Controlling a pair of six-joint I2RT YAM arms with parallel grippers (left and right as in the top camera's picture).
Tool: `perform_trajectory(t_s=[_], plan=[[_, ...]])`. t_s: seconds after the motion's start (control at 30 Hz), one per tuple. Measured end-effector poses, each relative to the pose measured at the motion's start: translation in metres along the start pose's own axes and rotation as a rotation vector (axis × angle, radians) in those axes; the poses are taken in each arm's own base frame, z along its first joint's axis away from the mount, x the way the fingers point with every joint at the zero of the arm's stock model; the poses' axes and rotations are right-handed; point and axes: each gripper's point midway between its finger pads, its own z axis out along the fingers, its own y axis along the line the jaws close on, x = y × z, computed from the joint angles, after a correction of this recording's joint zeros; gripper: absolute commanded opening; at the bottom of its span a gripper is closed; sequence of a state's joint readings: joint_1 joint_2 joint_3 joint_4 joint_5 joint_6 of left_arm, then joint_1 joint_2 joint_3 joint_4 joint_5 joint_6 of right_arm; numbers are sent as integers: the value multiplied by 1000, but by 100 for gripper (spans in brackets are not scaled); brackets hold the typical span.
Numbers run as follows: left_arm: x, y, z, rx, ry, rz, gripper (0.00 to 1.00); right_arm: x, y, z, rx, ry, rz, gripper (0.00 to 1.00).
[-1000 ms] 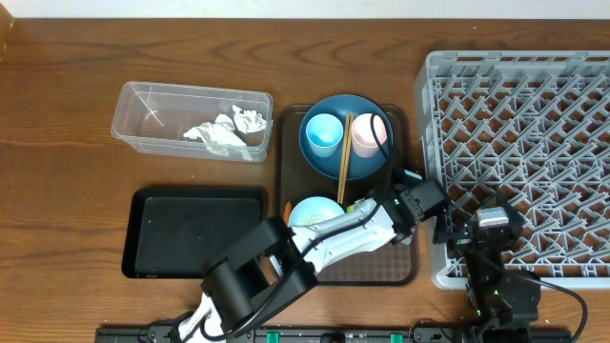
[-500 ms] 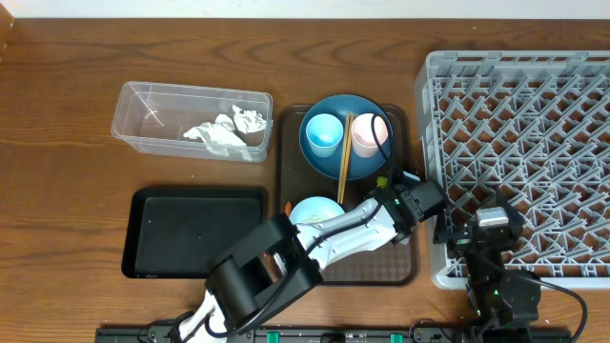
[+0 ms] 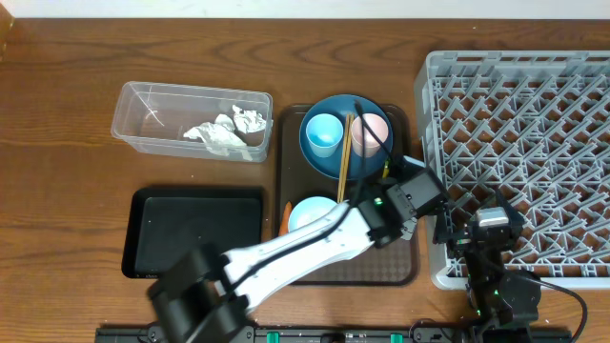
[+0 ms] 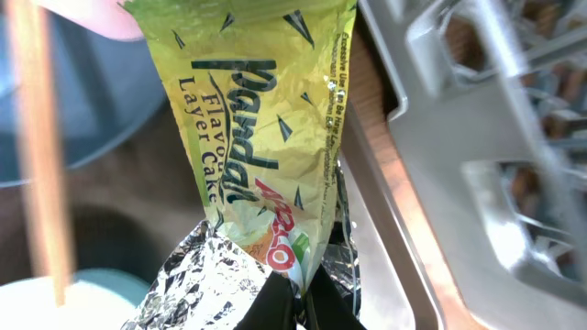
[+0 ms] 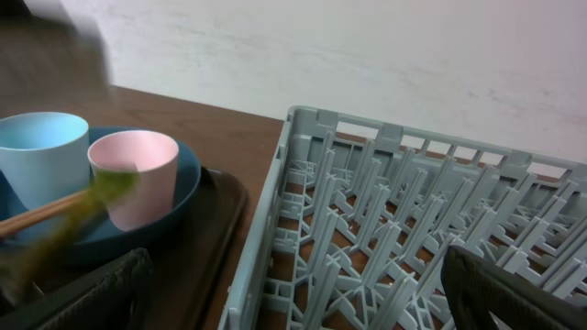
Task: Sort waste into correct bins and load items into the dishwasher rack
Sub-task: 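Carry the wrappers left and release them into the clear bin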
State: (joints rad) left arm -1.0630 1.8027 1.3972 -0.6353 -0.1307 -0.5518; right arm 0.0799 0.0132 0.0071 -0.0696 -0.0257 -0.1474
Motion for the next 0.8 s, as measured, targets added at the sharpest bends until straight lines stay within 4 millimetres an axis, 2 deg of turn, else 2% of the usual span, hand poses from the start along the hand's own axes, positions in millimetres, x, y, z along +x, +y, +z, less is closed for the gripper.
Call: perform_trajectory(t_s=[0.17, 0.3, 0.43, 0.6, 0.7, 0.8], plan=[[-17, 6, -37, 22, -77, 6, 6, 0, 0, 0, 0, 0, 0, 99], [-41, 37, -62, -32, -163, -42, 6, 0, 0, 0, 0, 0, 0, 99], [-69, 90, -76, -112, -233, -139, 6, 0, 0, 0, 0, 0, 0, 99], [-93, 177, -78, -239, -269, -310, 6, 0, 0, 0, 0, 0, 0, 99], [-108, 236, -86, -311, -325, -428, 7, 0, 0, 0, 0, 0, 0, 99], [-117, 283, -96, -361, -377, -524, 6, 0, 0, 0, 0, 0, 0, 99]])
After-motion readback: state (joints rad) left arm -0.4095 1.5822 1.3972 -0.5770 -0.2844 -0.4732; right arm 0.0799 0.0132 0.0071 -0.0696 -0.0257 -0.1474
